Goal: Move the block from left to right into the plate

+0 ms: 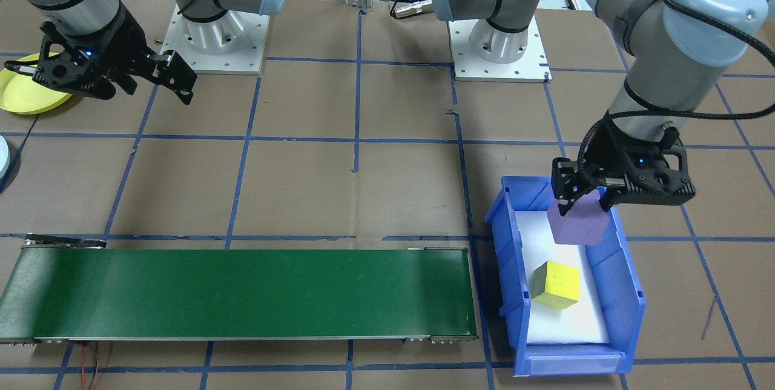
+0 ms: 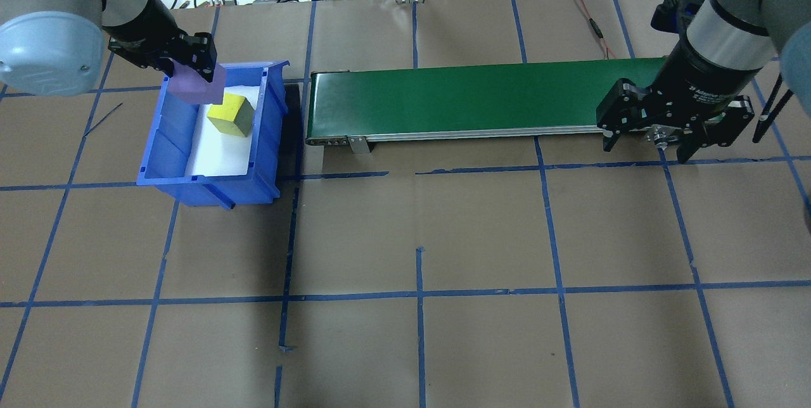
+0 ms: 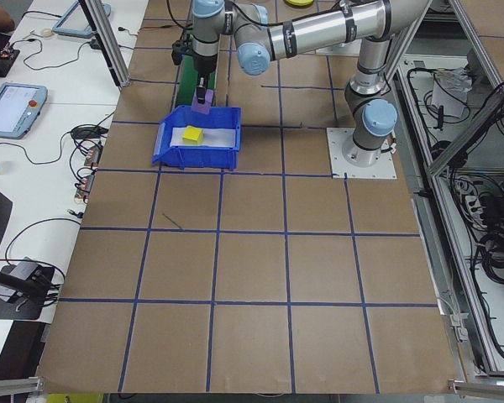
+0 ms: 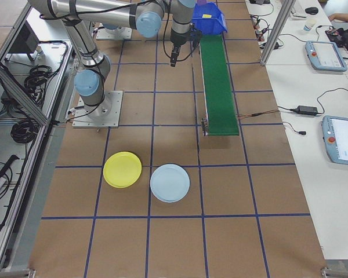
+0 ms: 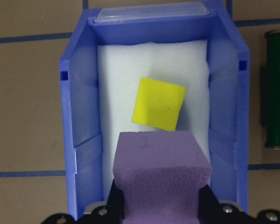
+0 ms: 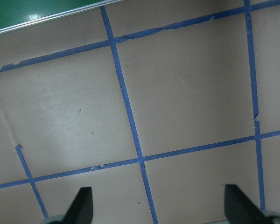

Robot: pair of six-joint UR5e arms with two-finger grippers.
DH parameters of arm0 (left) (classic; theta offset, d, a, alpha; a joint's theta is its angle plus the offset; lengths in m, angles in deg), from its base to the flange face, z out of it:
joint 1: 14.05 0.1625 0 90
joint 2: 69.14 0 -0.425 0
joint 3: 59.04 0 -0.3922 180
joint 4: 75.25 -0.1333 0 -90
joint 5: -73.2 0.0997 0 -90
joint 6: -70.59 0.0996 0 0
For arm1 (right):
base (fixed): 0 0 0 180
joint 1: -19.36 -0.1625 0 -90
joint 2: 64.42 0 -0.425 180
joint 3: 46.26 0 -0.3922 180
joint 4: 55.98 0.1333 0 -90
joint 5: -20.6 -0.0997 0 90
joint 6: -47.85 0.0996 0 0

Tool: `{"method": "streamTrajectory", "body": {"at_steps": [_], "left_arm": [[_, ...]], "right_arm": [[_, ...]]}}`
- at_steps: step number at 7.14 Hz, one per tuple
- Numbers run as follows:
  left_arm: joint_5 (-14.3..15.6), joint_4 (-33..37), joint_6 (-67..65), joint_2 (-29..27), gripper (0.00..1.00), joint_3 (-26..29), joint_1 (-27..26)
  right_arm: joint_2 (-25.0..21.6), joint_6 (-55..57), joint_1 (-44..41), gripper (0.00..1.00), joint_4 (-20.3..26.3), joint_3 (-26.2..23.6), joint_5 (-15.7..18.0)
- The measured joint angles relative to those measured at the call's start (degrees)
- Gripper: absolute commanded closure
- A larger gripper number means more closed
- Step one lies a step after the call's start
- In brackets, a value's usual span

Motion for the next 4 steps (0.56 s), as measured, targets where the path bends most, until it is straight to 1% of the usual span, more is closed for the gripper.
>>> {"method": "streamTrajectory", "body": {"at_steps": [1,2,4], "left_arm": [[-0.41,-0.21,-4.23,-0.38,0.67,-0.1,-2.29],[-1.25,-1.45,-7.34,-1.91,0.67,-0.37,-4.06],[-4.88,-7.43,-12.6,-7.42,0.67,-0.63,-6.08]], "right_arm": [[-0.02,0.0,0.0,0.0,0.0,0.0,0.0],[-0.05,0.0,0.0,0.0,0.0,-0.06,0.0],[-0.03,0.0,0.0,0.0,0.0,-0.15,0.0]]}}
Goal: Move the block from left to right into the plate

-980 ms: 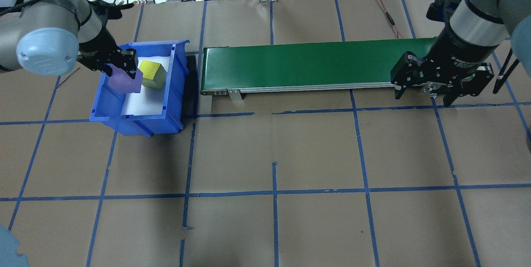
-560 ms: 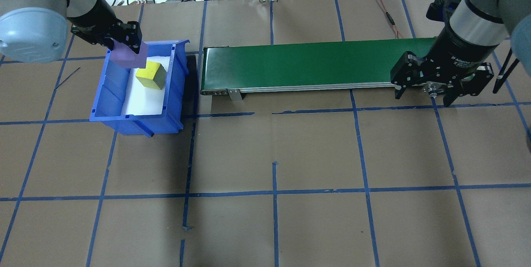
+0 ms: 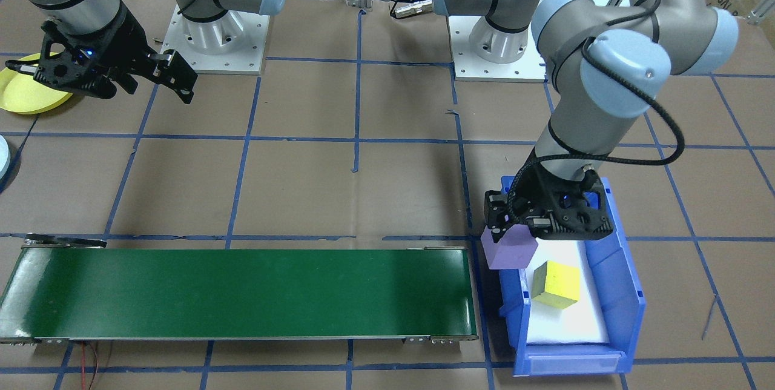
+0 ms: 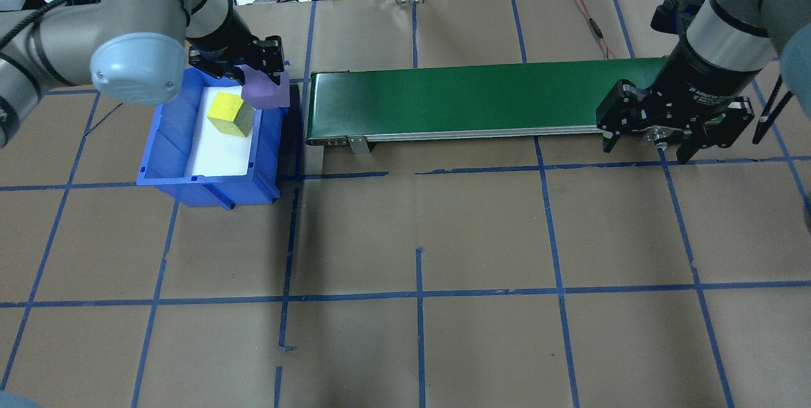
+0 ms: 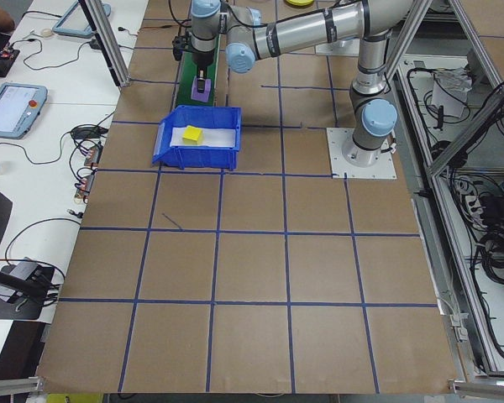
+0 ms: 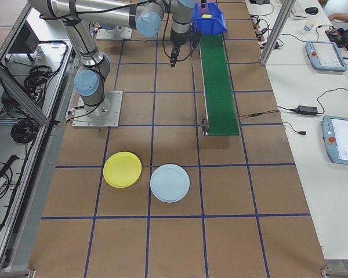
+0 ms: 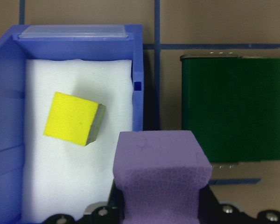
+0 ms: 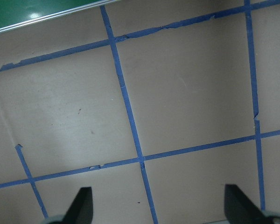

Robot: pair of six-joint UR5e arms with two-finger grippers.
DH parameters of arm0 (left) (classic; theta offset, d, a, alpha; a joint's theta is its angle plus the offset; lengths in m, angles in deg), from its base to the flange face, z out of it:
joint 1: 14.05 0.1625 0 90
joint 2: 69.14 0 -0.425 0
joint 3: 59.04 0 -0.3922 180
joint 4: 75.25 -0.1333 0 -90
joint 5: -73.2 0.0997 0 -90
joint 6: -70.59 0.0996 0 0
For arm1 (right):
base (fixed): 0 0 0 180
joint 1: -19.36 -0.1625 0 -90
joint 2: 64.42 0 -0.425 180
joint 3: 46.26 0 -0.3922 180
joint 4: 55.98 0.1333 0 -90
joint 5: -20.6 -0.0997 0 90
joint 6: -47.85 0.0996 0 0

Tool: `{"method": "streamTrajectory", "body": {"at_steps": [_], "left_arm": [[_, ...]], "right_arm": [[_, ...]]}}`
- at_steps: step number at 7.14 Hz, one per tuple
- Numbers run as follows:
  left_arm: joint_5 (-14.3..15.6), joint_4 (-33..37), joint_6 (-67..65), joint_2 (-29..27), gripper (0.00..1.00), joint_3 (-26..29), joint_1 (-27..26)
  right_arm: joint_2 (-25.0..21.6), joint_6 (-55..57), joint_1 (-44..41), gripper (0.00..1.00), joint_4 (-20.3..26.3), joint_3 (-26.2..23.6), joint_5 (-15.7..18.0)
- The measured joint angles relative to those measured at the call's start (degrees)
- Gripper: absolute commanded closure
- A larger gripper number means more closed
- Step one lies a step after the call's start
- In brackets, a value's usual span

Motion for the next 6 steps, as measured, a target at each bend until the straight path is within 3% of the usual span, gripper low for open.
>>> {"method": "streamTrajectory", "body": {"at_steps": [3,4,5,6], "left_arm": [[-4.56,-3.73,-6.52,-4.44,0.64,-0.09,-1.97],[-6.74,-4.71,-8.26,-5.41,0.2,-0.09,-2.14],[-7.77,-6.14,-9.01,-6.57,0.0,-0.09,-2.19],[-7.95,-6.92,-9.09,-7.52,0.0,-0.08,-2.21]], "right_arm": [[0.03,0.0,0.0,0.0,0.0,0.11,-0.02],[0.03,0.0,0.0,0.0,-0.02,0.14,-0.06],[0.02,0.02,-0.04,0.0,-0.05,0.1,-0.1],[0.0,0.04,-0.07,0.0,-0.08,0.03,-0.1]]}}
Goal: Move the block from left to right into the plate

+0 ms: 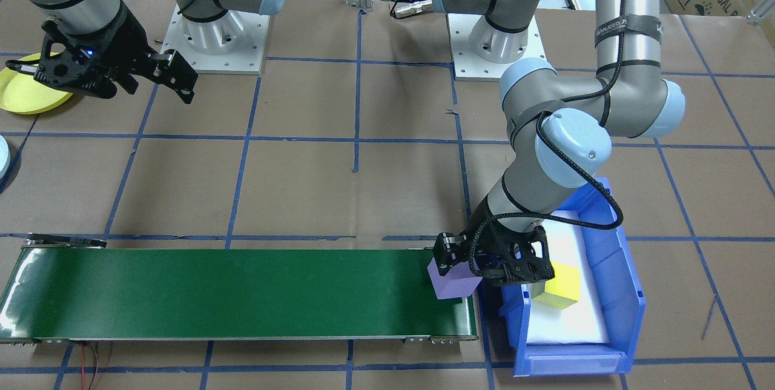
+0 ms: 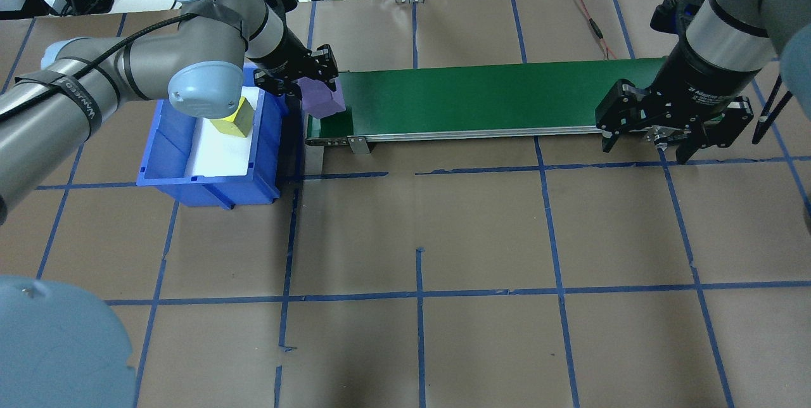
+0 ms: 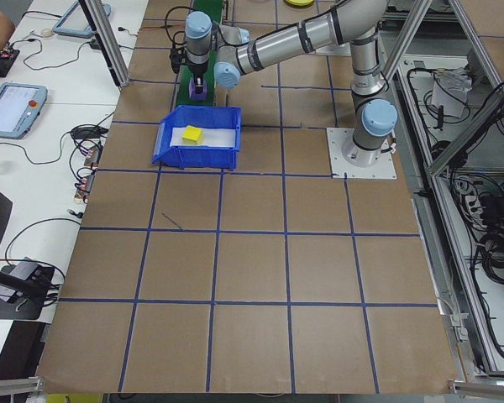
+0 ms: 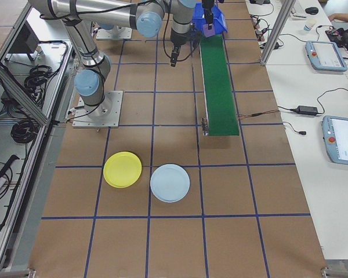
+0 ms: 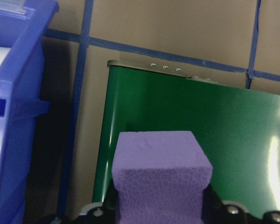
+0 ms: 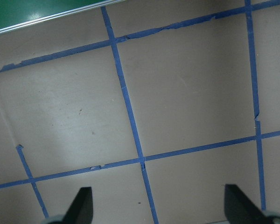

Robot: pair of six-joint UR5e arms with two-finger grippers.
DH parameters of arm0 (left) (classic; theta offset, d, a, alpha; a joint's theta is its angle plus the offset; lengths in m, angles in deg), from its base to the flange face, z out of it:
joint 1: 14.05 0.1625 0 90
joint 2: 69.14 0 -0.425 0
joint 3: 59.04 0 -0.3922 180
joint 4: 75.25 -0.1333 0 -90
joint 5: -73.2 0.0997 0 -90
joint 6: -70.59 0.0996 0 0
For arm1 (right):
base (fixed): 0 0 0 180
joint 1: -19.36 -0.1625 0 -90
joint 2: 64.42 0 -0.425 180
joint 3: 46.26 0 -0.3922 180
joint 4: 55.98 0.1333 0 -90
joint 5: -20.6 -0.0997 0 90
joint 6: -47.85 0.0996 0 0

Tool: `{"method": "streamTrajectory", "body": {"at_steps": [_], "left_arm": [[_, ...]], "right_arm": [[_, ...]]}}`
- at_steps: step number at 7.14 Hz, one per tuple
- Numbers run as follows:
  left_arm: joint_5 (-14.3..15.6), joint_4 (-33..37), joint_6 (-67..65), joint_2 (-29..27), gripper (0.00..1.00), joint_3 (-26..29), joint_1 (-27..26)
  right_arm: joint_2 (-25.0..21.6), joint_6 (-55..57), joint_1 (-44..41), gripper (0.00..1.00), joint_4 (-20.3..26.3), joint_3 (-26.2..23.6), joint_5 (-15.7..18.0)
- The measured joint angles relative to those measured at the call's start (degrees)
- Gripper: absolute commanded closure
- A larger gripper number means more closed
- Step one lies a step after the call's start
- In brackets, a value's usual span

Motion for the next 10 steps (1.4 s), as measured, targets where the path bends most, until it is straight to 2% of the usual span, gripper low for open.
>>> {"method": "streamTrajectory", "body": {"at_steps": [2,5,6,10], "left_arm": [[0.82,-0.09,0.05,-0.05,0.0,0.65,0.0],[9.43,4.02,4.23,3.64,0.0,5.02,1.56],[10.68,5.38,7.06,4.13,0.0,6.18,3.34],[11.61,6.1,20.81,2.4,0.0,5.52,11.6]], "right_arm": [[0.02,-0.03,0.05,0.0,-0.01,-0.05,0.08],[0.13,-0.06,0.23,0.0,-0.28,0.09,0.06],[0.29,-0.03,0.34,0.0,-0.71,0.29,-0.27],[2.92,-0.28,1.7,0.0,-6.54,3.1,-1.46]]}}
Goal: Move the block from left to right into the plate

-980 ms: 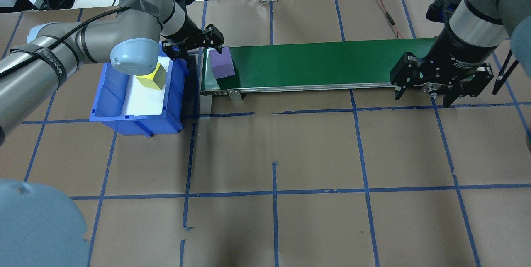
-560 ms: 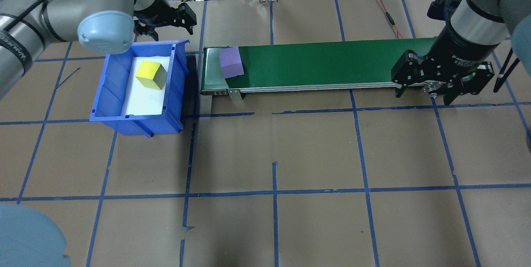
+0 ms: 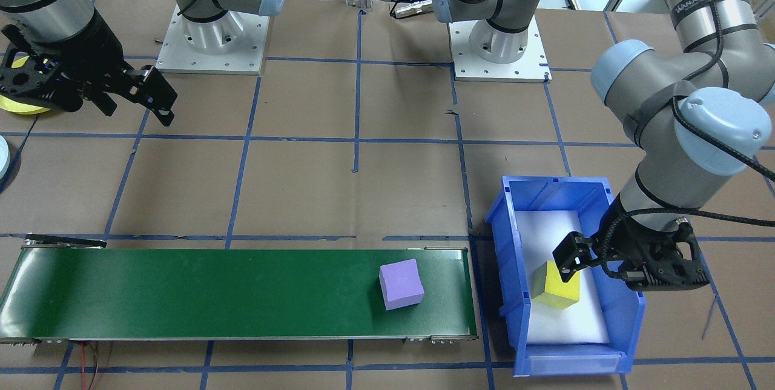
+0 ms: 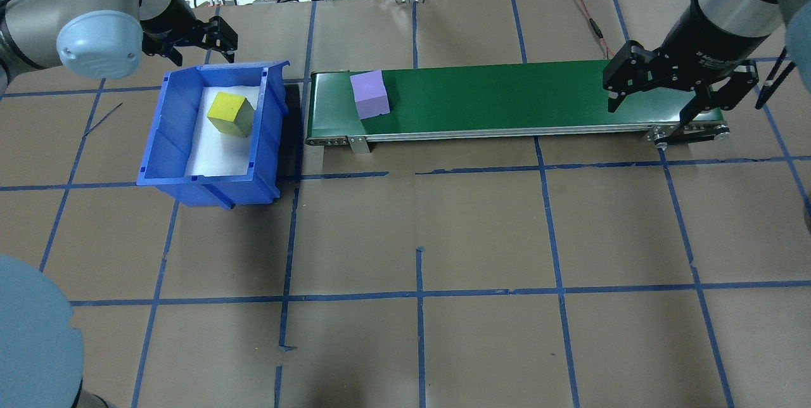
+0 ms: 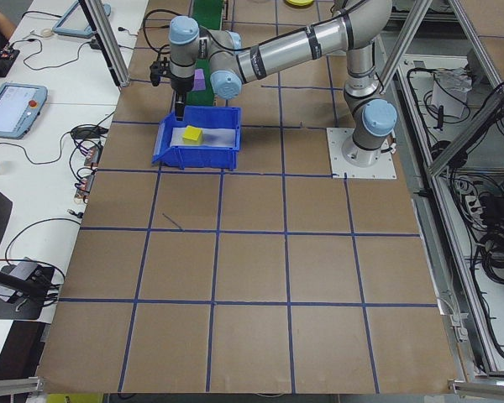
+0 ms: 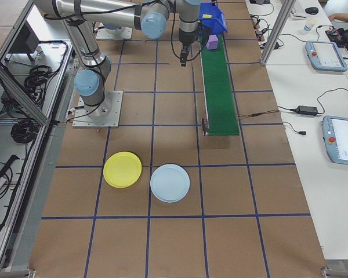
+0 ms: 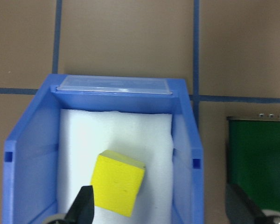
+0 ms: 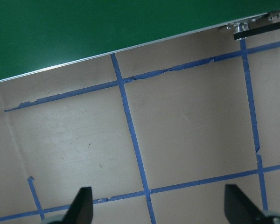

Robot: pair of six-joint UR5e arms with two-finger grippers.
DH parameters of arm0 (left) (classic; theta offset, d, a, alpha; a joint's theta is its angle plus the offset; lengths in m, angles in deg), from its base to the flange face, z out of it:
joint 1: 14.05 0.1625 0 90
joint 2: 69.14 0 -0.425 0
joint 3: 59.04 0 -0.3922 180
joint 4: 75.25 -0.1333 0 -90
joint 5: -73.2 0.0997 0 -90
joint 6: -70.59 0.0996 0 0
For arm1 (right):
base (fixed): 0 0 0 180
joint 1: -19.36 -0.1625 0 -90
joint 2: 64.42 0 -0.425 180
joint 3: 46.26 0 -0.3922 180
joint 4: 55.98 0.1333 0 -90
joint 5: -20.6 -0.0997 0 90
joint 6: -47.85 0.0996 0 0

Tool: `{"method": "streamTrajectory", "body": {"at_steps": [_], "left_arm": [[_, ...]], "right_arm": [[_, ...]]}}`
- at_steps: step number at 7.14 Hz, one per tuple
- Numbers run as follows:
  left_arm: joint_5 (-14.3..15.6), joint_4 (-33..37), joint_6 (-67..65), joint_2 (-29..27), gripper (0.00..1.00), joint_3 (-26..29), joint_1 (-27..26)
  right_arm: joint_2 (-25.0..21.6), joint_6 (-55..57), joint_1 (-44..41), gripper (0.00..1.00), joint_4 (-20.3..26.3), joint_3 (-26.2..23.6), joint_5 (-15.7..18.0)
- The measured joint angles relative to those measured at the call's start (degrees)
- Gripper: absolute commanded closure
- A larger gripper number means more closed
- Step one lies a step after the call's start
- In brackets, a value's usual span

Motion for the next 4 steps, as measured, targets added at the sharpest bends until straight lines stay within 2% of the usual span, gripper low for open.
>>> {"method": "streamTrajectory", "body": {"at_steps": [3,4], "left_arm": [[2.2,0.02,2.15,-1.8,0.0,-2.67,0.66],[2.71,0.23,2.93,-2.07,0.0,-3.58,0.68]], "right_arm": [[4.92,-1.29,2.66,0.0,-1.54,1.53,-5.91],[7.81,-1.94,4.82,0.0,-3.24,2.14,-9.77]]}}
